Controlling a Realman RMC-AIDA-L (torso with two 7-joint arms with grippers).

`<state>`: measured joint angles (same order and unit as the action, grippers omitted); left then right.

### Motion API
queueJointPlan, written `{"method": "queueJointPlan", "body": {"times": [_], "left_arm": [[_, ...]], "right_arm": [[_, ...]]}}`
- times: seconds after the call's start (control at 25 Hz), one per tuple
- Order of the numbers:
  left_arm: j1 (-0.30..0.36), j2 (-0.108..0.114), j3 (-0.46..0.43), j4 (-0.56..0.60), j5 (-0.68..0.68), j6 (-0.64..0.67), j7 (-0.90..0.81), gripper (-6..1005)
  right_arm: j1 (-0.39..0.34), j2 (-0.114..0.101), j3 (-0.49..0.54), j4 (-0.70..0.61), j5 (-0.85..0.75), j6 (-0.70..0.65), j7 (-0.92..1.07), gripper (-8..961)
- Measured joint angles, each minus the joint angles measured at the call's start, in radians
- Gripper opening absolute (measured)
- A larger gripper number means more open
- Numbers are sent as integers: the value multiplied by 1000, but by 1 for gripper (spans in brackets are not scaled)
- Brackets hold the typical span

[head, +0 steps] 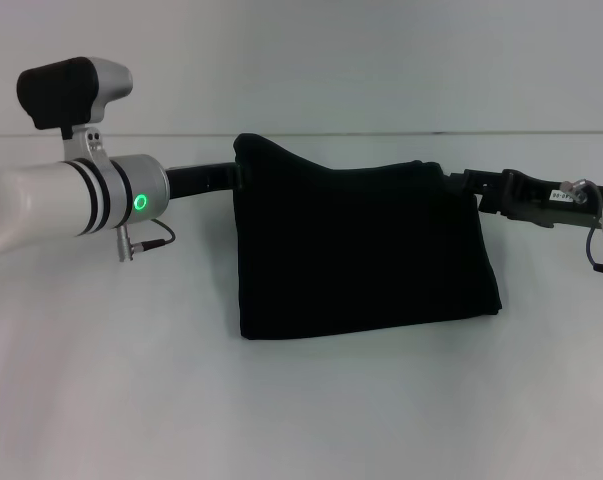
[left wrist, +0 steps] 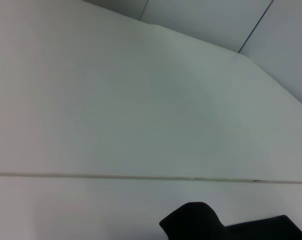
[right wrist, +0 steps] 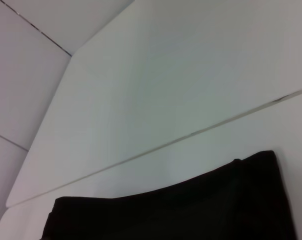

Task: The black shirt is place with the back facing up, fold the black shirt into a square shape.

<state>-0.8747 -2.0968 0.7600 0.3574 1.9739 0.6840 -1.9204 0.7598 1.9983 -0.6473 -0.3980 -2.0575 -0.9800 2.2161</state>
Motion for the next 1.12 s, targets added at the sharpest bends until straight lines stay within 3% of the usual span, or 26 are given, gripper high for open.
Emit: {"method": "queueJointPlan", "body": {"times": [0.8, 1.12], "left_arm": [[-6, -4, 1, -6, 20, -3, 1, 0], [2, -10, 1, -11, 20, -1, 1, 1]], "right_arm": [[60, 33, -24, 65, -2, 91, -4, 776], [75, 79, -15, 59, 32, 162, -64, 775]]}}
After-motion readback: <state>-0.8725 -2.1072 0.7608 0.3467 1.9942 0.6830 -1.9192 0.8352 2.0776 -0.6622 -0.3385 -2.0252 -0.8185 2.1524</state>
